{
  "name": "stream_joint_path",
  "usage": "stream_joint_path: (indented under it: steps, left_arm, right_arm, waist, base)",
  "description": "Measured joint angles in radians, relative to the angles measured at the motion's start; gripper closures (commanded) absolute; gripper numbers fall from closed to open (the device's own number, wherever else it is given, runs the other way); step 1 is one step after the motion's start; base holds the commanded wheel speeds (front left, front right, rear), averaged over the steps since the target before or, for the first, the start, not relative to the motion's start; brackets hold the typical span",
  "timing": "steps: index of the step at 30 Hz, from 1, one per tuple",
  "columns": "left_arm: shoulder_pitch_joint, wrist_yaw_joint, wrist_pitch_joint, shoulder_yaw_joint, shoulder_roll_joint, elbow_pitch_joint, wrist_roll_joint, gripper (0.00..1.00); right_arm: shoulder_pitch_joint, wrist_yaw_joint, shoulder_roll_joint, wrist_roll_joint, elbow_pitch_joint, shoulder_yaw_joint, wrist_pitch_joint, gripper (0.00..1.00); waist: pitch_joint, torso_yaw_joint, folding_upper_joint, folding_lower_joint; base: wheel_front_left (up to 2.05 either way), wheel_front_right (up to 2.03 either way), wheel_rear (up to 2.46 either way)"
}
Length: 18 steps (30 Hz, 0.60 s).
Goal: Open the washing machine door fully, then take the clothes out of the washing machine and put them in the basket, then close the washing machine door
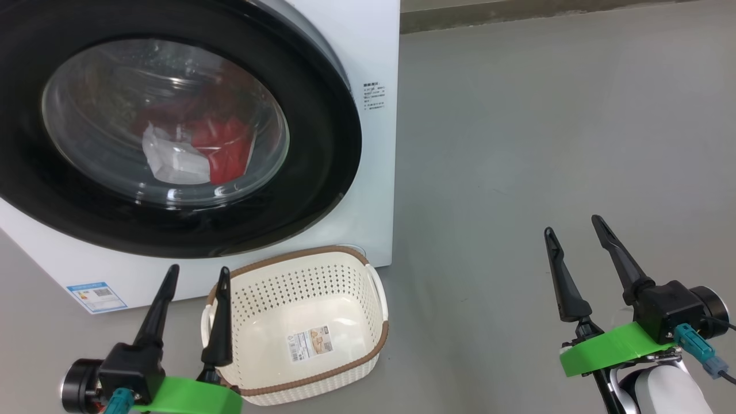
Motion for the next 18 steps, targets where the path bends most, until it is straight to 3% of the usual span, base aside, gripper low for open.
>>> stream_joint_path:
  steps: [18]
  left_arm:
    - [-0.01,0.0,0.0,-0.012,0.0,0.0,0.005,0.0]
  right_arm:
    - [0.001,0.0,0.0,0.011,-0.002,-0.003,-0.003,0.0]
  waist:
    - [0.009,-0.001,0.0,0.0]
  base:
    - [0.0,0.0,0.0]
